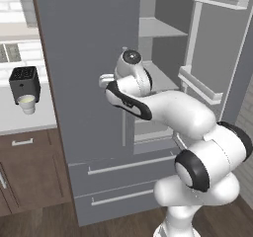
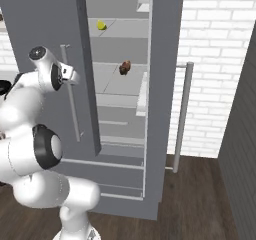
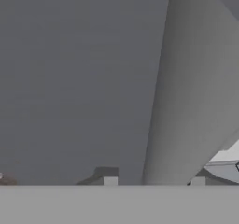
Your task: Grab a lemon wedge from the fridge and one ice cube from the ice bowl, and put them in the glass of lemonade.
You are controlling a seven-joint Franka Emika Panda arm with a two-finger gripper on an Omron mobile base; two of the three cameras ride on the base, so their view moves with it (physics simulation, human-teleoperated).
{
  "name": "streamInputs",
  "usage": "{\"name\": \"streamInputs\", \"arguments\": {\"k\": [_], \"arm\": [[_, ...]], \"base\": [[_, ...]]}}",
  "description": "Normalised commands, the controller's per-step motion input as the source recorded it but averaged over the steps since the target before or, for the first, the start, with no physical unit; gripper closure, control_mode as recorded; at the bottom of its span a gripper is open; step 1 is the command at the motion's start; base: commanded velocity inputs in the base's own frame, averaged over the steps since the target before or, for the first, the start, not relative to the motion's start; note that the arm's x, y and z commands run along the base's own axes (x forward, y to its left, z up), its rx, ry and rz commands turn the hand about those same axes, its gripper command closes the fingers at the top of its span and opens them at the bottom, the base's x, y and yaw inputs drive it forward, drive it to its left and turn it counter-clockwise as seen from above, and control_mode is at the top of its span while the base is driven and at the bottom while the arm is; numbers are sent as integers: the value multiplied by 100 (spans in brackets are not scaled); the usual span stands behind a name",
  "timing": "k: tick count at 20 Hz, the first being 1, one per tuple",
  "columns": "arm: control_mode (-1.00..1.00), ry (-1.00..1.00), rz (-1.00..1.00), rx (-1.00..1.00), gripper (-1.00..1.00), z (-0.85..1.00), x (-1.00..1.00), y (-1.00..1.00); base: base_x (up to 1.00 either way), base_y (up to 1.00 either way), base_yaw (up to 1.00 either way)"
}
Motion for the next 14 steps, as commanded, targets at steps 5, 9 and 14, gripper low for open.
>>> {"name": "streamInputs", "arguments": {"k": [5, 9, 14], "arm": [[-100, 0, 13, -1, 100, 58, -100, 84], [-100, 0, 20, 0, 100, 77, -100, 52], [-100, -1, 21, 0, 100, 96, -100, 13]], "base": [[0, 0, 0], [0, 0, 0], [0, 0, 0]]}}
